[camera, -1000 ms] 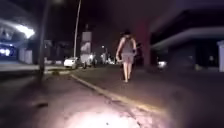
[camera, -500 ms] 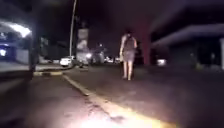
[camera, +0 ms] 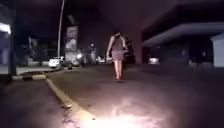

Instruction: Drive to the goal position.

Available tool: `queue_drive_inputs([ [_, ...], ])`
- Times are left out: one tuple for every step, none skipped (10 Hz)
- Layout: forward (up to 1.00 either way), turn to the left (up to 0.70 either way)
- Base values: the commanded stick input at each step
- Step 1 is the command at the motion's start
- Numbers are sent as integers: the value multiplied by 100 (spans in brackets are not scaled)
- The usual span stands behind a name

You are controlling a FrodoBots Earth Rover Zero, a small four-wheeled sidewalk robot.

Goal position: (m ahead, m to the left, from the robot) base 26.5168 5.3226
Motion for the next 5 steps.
queue_drive_inputs([
  [100, 0],
  [100, 0],
  [100, 0],
  [100, 0],
  [100, 0],
])
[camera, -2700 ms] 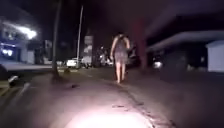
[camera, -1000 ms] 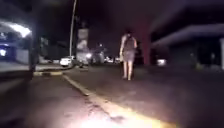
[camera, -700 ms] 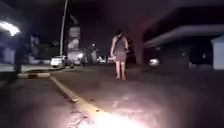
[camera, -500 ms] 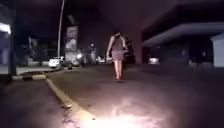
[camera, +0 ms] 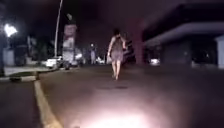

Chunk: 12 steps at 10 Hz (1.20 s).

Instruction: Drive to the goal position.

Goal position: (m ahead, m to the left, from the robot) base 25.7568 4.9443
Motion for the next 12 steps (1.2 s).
queue_drive_inputs([
  [100, 0],
  [100, 0],
  [100, 0],
  [100, 0],
  [100, 0],
  [100, 0],
  [100, 0],
  [100, 0],
  [100, 0],
  [100, 0],
  [100, 0],
  [100, 0],
])
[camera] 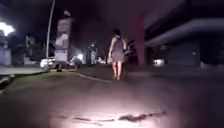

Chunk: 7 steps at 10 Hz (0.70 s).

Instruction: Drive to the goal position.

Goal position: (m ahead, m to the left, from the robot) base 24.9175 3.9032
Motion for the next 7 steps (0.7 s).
queue_drive_inputs([
  [100, 0],
  [100, 0],
  [100, 0],
  [100, 0],
  [100, 0],
  [100, 0],
  [100, 0],
])
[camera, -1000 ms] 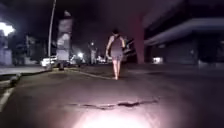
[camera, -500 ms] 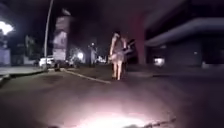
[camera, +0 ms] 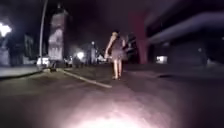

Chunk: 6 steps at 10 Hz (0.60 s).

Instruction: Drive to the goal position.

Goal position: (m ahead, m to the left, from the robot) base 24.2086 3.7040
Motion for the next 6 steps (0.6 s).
queue_drive_inputs([
  [100, 0],
  [100, 0],
  [100, 0],
  [100, 0],
  [100, 0],
  [100, 0],
])
